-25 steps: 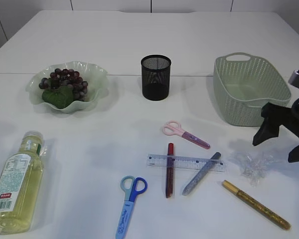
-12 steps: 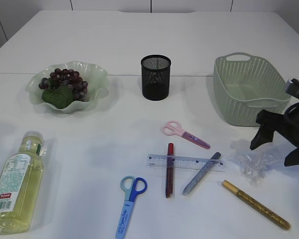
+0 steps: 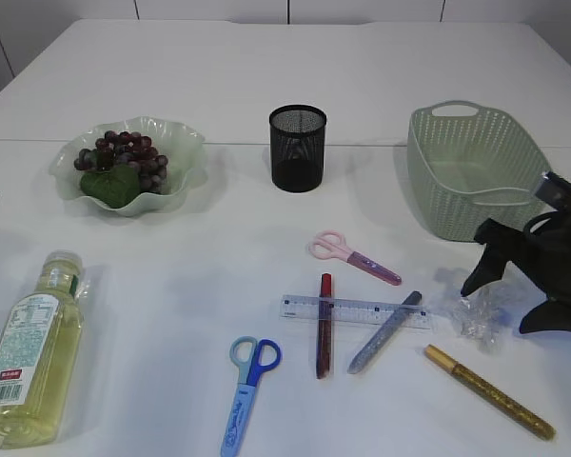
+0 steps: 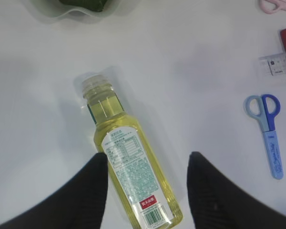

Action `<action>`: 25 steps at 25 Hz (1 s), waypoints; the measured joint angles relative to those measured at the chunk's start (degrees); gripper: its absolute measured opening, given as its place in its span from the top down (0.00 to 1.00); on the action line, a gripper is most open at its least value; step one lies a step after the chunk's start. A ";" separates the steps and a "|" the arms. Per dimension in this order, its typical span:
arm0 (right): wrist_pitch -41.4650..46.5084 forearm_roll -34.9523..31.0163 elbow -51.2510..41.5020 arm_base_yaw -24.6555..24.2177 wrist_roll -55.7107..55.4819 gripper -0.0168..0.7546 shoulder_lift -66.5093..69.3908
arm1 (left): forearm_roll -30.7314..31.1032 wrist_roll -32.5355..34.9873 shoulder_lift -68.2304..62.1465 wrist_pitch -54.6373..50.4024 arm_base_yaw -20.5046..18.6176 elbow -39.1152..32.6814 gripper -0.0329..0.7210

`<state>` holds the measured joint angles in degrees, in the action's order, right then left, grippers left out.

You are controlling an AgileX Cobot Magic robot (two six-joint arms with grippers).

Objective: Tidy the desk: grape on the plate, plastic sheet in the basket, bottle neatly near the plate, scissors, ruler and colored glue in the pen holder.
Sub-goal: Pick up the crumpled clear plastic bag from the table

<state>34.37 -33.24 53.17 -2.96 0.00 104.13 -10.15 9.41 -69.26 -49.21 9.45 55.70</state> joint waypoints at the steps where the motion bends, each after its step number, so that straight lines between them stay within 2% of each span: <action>1: 0.00 -1.12 0.00 0.00 0.51 0.17 0.26 | 0.00 0.00 0.00 0.16 0.00 0.00 0.44; 4: -0.09 -2.95 0.00 0.00 1.21 0.26 0.63 | 0.00 0.00 0.00 0.49 0.00 0.00 0.44; 7: -0.20 -3.33 0.09 0.00 1.36 0.40 0.63 | 0.00 0.00 0.00 0.42 0.00 0.00 0.44; 13: -0.33 -3.61 0.09 0.00 1.40 0.77 0.63 | 0.00 0.00 0.00 0.52 0.00 0.00 0.44; 16: -0.22 -3.92 0.09 0.00 1.40 0.88 0.63 | 0.00 0.00 0.00 0.52 0.00 0.00 0.44; 19: 0.42 -4.17 0.09 0.00 1.85 0.92 0.63 | 0.00 0.00 0.00 0.52 0.00 0.00 0.44; 25: 1.13 -5.27 0.09 0.00 3.82 0.93 -2.79 | 0.00 0.00 0.00 0.52 0.00 0.00 0.45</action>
<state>35.49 -38.51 53.26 -2.96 3.82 101.35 -10.15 9.41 -69.26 -48.69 9.45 55.70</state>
